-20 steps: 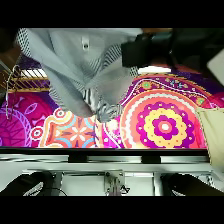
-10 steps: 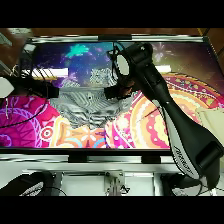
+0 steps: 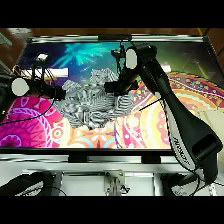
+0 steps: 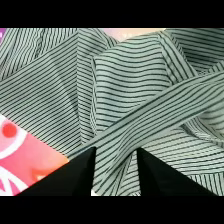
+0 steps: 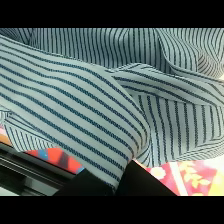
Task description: Fold the shirts.
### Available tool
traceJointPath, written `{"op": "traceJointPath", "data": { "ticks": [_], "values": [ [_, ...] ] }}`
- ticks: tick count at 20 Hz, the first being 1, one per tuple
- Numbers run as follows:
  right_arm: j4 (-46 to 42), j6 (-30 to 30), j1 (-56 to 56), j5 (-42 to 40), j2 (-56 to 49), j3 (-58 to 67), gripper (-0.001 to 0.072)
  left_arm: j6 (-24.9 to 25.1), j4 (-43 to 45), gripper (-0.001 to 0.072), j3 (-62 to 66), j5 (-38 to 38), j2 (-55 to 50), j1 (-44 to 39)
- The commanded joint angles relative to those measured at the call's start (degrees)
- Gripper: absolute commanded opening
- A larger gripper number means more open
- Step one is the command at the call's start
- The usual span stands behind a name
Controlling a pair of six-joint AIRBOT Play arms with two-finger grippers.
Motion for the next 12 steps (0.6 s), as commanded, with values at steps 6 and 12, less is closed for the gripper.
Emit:
{"op": "traceJointPath", "data": {
  "ticks": [6,12],
  "values": [
    [1.0,-0.1,-0.2,-0.1,0.1,0.0,0.0075,6.2,1.5,0.0562,17.5,-8.0,-0.1,14.4],
    [1.4,-1.3,-0.2,-0.2,0.1,0.0,0.0075,8.2,1.3,0.0562,10.1,-7.3,-1.0,41.2]
  ]
}}
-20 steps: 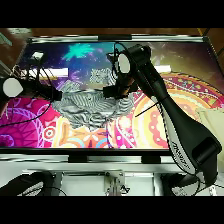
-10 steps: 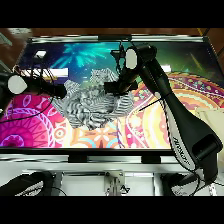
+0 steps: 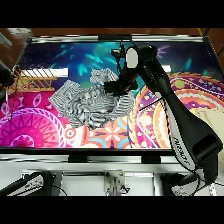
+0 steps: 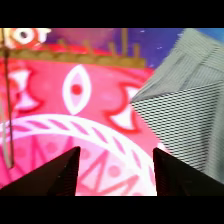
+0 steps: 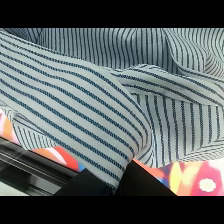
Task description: Fold the shirts.
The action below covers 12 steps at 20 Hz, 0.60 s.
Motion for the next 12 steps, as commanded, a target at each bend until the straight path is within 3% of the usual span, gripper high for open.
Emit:
{"op": "traceJointPath", "data": {
  "ticks": [1,5,12],
  "values": [
    [0.2,-1.4,0.0,-0.1,0.0,0.1,0.0075,2.5,0.5,0.0561,-5.9,2.0,-0.7,14.2],
    [0.2,-3.3,0.0,-1.2,0.0,0.1,0.0075,16.4,3.3,0.0561,-13.6,5.0,-1.7,20.5],
    [0.2,-3.6,0.0,-4.1,0.0,0.1,0.0075,16.6,7.5,0.0565,-19.1,16.3,-10.0,20.4]
  ]
}}
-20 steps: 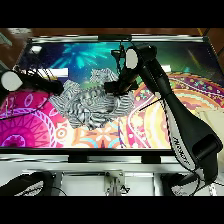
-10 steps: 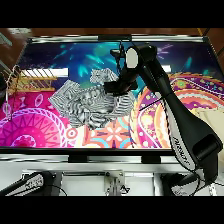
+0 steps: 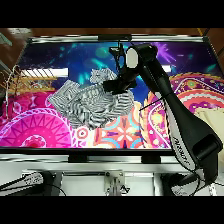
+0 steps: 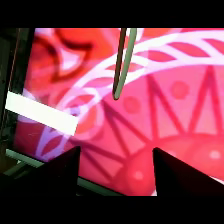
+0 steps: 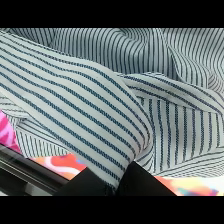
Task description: Fold the shirts.
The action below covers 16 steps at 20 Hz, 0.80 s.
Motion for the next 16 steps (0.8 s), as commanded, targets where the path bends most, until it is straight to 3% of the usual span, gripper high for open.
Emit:
{"op": "traceJointPath", "data": {
  "ticks": [1,11,13,15,16],
  "values": [
    [0.0,-0.3,0.0,-1.0,0.0,0.1,0.0075,1.2,1.3,0.0563,-1.5,5.5,-5.2,0.6],
    [0.1,0.8,0.0,-0.9,0.0,0.1,0.0075,1.0,1.4,0.0531,-1.5,12.6,-15.2,2.0],
    [0.2,1.6,0.0,-0.9,0.0,0.1,0.0075,1.0,1.4,0.0446,-1.5,14.0,-16.0,2.1],
    [0.3,1.7,0.0,-0.9,0.0,0.1,0.0075,1.0,1.4,0.0446,-1.5,15.4,-16.5,2.1],
    [0.3,1.7,0.0,-0.9,0.0,0.1,0.0075,1.0,1.4,0.0398,-1.5,16.0,-16.6,2.2]
  ]
}}
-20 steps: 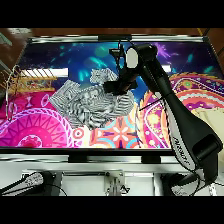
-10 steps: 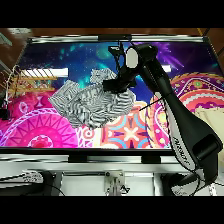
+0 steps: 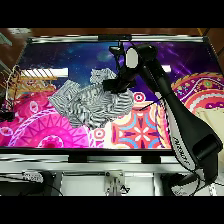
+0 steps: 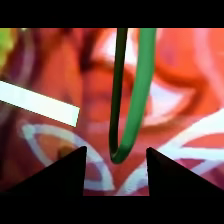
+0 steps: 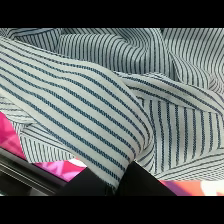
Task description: Fold the shirts.
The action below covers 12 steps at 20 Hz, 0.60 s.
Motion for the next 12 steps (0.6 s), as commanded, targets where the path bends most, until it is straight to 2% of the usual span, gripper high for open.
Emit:
{"op": "traceJointPath", "data": {
  "ticks": [1,2,6,8,9,12],
  "values": [
    [0.1,0.9,0.0,0.0,0.0,0.0,0.0075,-0.1,0.0,0.0391,0.0,3.0,-1.0,0.3],
    [0.5,1.1,0.0,0.1,0.0,0.0,0.0075,-0.1,0.0,0.0381,0.0,3.3,-1.1,0.5],
    [1.6,1.1,0.0,0.2,0.0,0.0,0.0075,0.0,-0.2,0.0254,0.0,3.7,-1.1,0.9],
    [1.6,1.1,0.0,0.2,0.0,0.0,0.0075,0.0,-0.2,0.0149,0.0,3.6,-1.1,0.9],
    [1.6,1.1,0.0,0.2,0.0,0.0,0.0075,0.0,-0.5,0.0068,0.0,3.5,-1.1,0.9],
    [1.5,1.0,0.0,0.2,0.0,0.0,0.0075,-0.1,-2.4,0.0061,0.1,2.6,0.1,0.8]
  ]
}}
